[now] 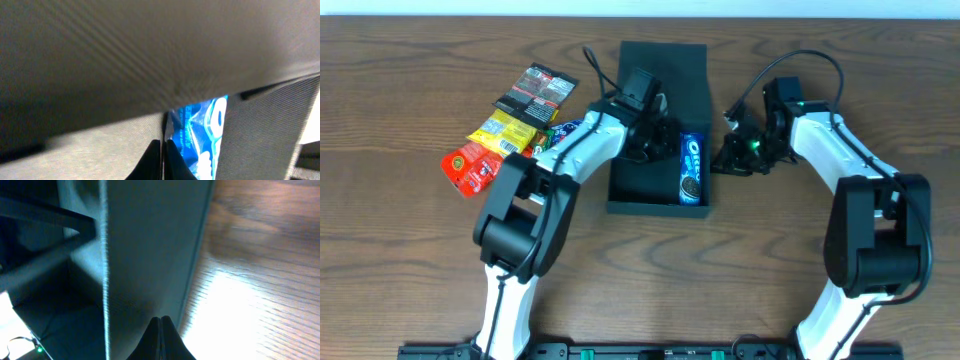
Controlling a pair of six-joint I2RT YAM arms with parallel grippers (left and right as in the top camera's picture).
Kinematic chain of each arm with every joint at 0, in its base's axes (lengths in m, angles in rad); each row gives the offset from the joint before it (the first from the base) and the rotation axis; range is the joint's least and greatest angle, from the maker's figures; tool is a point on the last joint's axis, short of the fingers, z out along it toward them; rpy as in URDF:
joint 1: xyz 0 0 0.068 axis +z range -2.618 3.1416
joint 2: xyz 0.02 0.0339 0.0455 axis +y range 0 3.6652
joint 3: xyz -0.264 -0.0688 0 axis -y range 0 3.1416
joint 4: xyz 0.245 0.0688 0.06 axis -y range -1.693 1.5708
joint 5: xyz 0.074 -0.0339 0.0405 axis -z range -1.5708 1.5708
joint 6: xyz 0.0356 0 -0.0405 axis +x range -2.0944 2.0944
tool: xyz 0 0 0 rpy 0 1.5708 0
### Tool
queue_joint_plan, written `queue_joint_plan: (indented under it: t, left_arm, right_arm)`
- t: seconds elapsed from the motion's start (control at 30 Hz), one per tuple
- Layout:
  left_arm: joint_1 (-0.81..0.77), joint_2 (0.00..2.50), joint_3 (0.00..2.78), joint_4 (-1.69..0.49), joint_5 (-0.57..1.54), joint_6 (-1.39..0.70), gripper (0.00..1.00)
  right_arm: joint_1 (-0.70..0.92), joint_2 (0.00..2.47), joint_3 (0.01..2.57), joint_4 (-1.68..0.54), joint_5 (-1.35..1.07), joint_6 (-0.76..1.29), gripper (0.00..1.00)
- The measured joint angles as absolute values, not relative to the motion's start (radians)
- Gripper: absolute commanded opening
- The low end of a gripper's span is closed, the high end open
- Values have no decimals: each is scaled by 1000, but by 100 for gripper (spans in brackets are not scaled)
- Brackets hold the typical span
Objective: Pack container
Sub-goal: 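Grasp the black snack packet with the left gripper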
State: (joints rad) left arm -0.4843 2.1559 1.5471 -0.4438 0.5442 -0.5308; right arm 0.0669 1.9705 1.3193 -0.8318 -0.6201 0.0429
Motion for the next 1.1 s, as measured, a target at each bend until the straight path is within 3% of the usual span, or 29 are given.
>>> queue_joint_plan:
  t: [0.2, 0.43, 0.67, 1.1]
  left_arm:
    - [-454, 1966, 1562, -444, 417, -470, 6]
    - [-395, 1766, 1615, -433, -4, -350, 6]
    - [-322, 1901, 1614, -482, -131, -60, 6]
    - [-330, 2122, 1610, -497, -344, 217, 14]
  right_arm:
    - [-14, 1971, 1372, -860, -622, 41, 2]
    - [-60, 1971, 1454, -850, -625, 41, 1]
    - [-63, 1971, 1457, -825, -628, 41, 1]
    - [-63, 1971, 1457, -824, -628, 42, 2]
